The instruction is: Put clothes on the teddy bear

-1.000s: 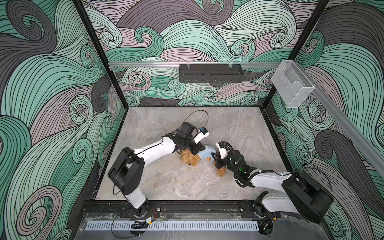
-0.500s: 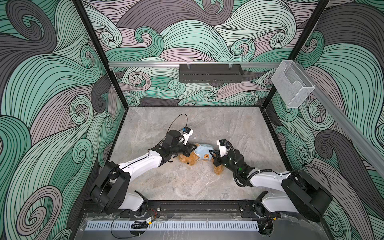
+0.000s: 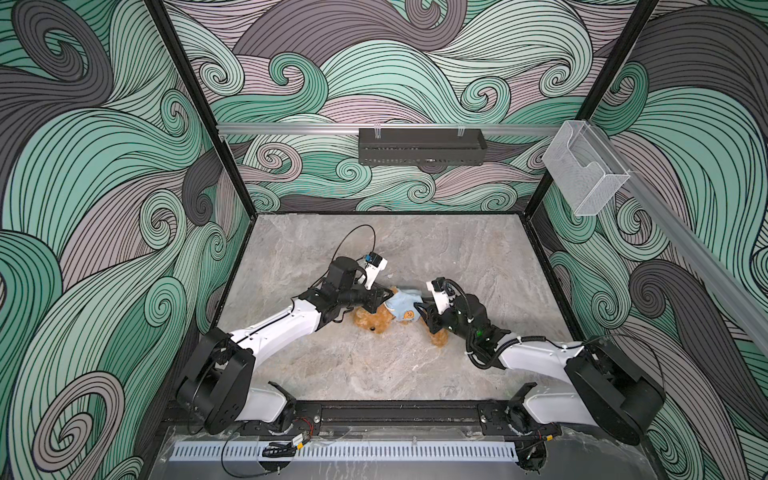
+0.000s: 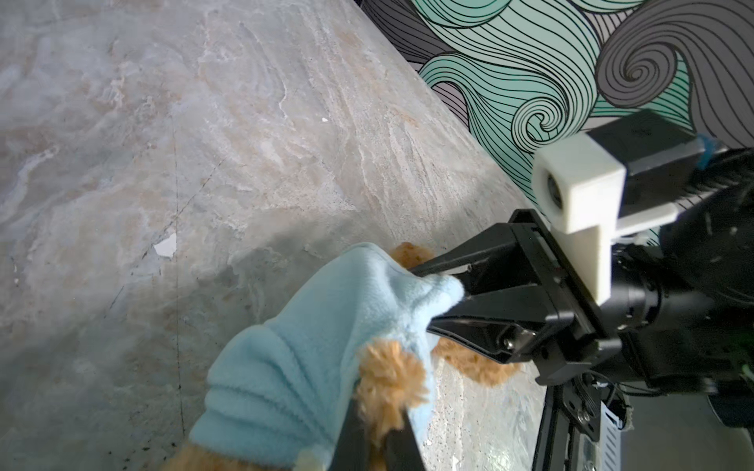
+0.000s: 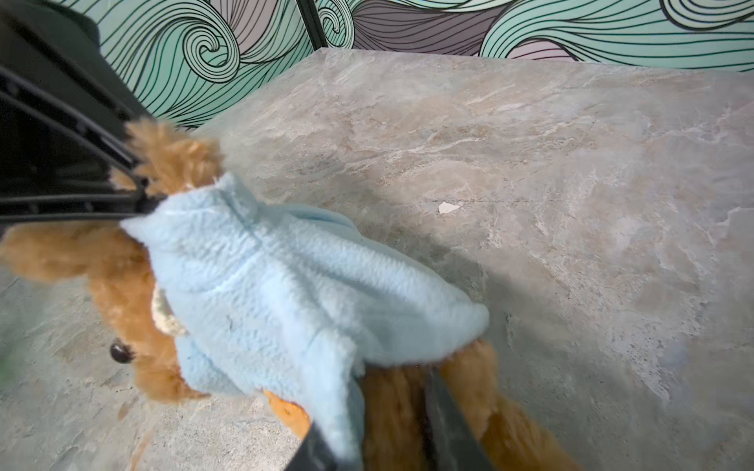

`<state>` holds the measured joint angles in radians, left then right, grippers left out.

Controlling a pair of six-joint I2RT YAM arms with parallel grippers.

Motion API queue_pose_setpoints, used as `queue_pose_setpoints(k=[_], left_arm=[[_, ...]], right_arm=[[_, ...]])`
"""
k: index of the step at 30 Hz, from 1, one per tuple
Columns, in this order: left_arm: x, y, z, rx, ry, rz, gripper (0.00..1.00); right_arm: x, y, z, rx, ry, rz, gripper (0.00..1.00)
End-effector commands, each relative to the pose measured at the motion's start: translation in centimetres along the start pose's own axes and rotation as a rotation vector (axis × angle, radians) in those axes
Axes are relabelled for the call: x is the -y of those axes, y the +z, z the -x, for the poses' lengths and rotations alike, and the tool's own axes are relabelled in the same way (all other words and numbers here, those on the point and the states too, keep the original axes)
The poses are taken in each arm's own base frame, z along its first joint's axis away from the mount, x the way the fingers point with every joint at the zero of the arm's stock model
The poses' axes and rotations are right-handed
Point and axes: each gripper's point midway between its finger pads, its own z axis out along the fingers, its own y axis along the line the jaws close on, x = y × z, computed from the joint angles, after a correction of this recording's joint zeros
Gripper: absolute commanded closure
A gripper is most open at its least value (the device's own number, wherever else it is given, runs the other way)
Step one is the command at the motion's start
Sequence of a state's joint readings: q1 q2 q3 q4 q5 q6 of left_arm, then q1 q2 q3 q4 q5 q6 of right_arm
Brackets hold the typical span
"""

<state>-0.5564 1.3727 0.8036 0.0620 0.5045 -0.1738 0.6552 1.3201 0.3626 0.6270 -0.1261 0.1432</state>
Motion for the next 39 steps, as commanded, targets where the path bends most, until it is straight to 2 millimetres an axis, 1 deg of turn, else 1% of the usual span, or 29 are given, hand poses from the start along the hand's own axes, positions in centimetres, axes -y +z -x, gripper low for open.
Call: queue_pose_setpoints(k=[1, 5, 10, 15, 19, 22, 24, 25, 26, 27, 28, 29, 30, 33, 36, 39], left_arm=[[1.4, -0.7, 2.0, 0.016, 0.154, -0.069, 1.00], [1.5, -0.4, 1.6, -0.012, 0.183, -0.081, 1.00], [1.6, -0.1, 0.9, -0.037, 0.201, -0.090, 1.00], [1.7, 0.3, 0.5, -0.057, 0.207, -0.098, 1.00], [2.0, 0.3, 0.6, -0.063, 0.213, -0.101, 1.00], [2.1, 0.3, 0.6, -0.063, 0.213, -0.103, 1.00], [2.0, 0.3, 0.7, -0.062, 0.214, -0.101, 1.00], [2.1, 0.3, 0.6, -0.063, 0.213, -0.102, 1.00], [2.0, 0.3, 0.6, -0.063, 0.214, -0.100, 1.00], [2.0, 0.3, 0.7, -0.062, 0.212, -0.097, 1.00], [1.9, 0.3, 0.7, -0.060, 0.206, -0.092, 1.00], [1.9, 0.0, 1.2, -0.044, 0.190, -0.079, 1.00], [2.0, -0.3, 1.7, -0.017, 0.179, -0.076, 1.00], [1.1, -1.7, 3.9, 0.122, 0.100, -0.012, 1.00], [-0.4, -3.4, 5.2, 0.226, 0.033, 0.095, 1.00], [-2.6, -4.2, 4.6, 0.267, -0.062, 0.212, 1.00]], right_arm=[[0.6, -0.7, -2.6, -0.116, -0.056, -0.007, 0.58], [-0.5, -0.8, -0.9, -0.068, -0.080, 0.051, 0.52], [-1.4, -1.0, 1.4, -0.009, -0.112, 0.087, 0.50], [-1.9, -0.9, 3.1, 0.031, -0.129, 0.113, 0.50], [-3.1, -0.6, 3.8, 0.045, -0.127, 0.179, 0.49], [-3.2, -0.1, 3.8, 0.045, -0.123, 0.192, 0.51], [-2.8, 0.3, 3.4, 0.027, -0.114, 0.171, 0.55], [-2.1, 0.6, 3.0, 0.005, -0.103, 0.134, 0.64], [-1.0, 0.9, 2.3, -0.028, -0.088, 0.074, 0.75], [0.1, 1.1, 1.6, -0.062, -0.073, 0.015, 0.85], [1.5, 1.2, 0.7, -0.102, -0.061, -0.064, 0.92], [2.7, 1.1, -0.4, -0.147, -0.045, -0.131, 0.96], [3.6, 1.0, -1.5, -0.186, -0.032, -0.179, 0.99], [5.8, 0.4, -5.6, -0.325, 0.016, -0.307, 1.00], [6.5, -0.2, -8.4, -0.394, 0.045, -0.363, 1.00], [6.3, -0.4, -9.9, -0.418, 0.068, -0.376, 1.00]])
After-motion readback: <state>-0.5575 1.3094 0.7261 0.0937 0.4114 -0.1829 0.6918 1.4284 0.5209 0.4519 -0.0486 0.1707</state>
